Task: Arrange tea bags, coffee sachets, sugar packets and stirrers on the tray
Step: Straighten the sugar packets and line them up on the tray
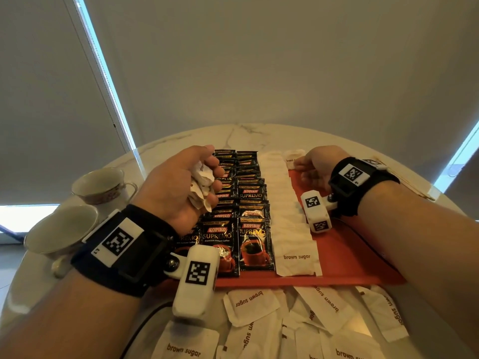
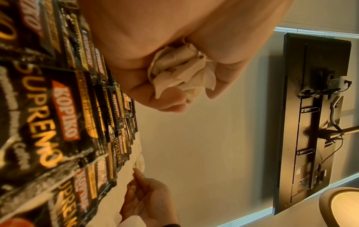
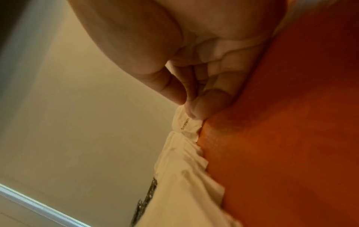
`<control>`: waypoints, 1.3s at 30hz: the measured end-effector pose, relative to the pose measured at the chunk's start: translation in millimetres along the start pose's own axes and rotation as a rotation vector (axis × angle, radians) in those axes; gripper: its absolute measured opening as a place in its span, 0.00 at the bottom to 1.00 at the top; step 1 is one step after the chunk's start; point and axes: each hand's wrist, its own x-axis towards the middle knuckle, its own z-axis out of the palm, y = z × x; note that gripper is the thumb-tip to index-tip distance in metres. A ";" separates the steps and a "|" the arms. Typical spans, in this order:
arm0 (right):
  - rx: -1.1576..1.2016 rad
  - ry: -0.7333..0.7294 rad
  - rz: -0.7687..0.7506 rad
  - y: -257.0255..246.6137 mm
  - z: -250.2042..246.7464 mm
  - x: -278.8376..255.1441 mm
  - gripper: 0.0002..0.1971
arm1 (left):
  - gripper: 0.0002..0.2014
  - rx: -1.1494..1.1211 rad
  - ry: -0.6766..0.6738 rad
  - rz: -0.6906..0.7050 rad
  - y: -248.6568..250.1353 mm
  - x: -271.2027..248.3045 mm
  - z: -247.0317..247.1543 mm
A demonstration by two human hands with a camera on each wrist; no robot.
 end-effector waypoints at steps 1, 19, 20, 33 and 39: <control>0.026 0.000 -0.003 0.2 -1.2 -1.4 0.11 | 0.12 -0.006 -0.006 -0.007 0.2 -0.5 0.5; -0.132 -0.584 -0.515 -1.6 44.6 -132.1 0.14 | 0.22 0.048 0.022 -0.011 -10.2 -6.8 14.3; -0.101 -0.561 -0.512 -0.4 44.4 -131.5 0.10 | 0.22 0.051 0.010 -0.008 -10.0 -6.7 13.7; 0.216 -0.583 -0.433 8.1 39.6 -124.5 0.11 | 0.10 0.193 -0.002 0.100 -9.8 -5.7 7.7; 0.284 -0.448 -0.419 6.3 40.6 -123.4 0.06 | 0.12 0.277 -0.086 0.052 -9.3 -8.2 5.1</control>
